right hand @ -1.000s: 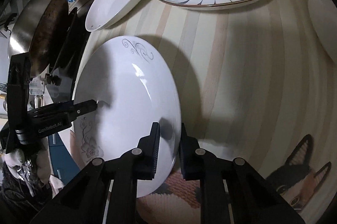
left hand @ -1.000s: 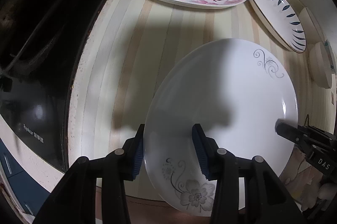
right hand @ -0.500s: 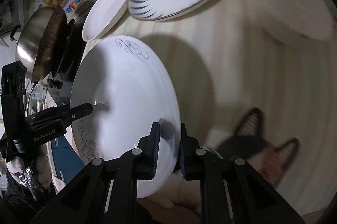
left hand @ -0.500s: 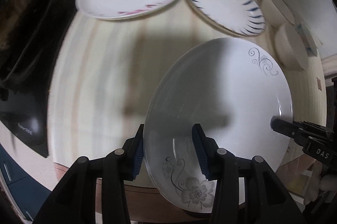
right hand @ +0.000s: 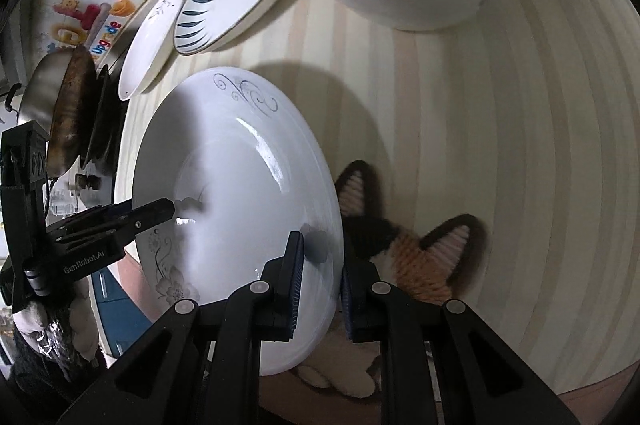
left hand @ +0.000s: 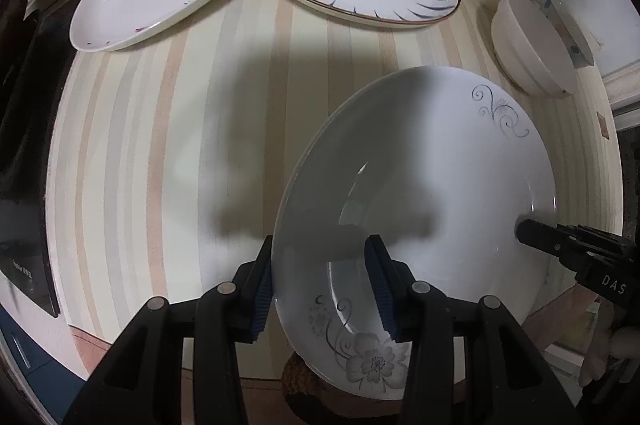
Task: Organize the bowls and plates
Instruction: 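Grasp the grey-swirl white plate rim with the left tool while the right tool grips it too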
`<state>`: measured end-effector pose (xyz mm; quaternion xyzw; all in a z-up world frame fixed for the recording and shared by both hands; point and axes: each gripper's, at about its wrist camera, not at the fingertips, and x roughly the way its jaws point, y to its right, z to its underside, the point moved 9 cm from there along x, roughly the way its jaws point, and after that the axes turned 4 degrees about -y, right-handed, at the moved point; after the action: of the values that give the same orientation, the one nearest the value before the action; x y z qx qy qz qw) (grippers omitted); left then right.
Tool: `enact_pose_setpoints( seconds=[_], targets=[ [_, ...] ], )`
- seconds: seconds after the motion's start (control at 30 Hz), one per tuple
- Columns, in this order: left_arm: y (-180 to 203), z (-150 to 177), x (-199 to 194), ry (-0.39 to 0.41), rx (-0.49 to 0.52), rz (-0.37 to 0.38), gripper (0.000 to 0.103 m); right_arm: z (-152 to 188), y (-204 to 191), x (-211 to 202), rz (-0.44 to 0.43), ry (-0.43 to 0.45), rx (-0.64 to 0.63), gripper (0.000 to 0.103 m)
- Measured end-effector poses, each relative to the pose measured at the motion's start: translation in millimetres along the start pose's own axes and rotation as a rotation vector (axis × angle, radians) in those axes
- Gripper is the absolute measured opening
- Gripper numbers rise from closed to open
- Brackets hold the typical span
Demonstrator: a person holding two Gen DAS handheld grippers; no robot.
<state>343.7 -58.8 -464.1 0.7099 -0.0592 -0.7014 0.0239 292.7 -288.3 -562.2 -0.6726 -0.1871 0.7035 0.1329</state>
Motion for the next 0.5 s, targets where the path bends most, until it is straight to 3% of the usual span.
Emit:
enact_pose_setpoints(
  seconds=[0.5],
  targets=[
    [19, 13, 12, 0.000, 0.057, -0.021, 0.041, 1, -1, 4, 0.036, 0.020, 0.051, 0.019]
  ],
)
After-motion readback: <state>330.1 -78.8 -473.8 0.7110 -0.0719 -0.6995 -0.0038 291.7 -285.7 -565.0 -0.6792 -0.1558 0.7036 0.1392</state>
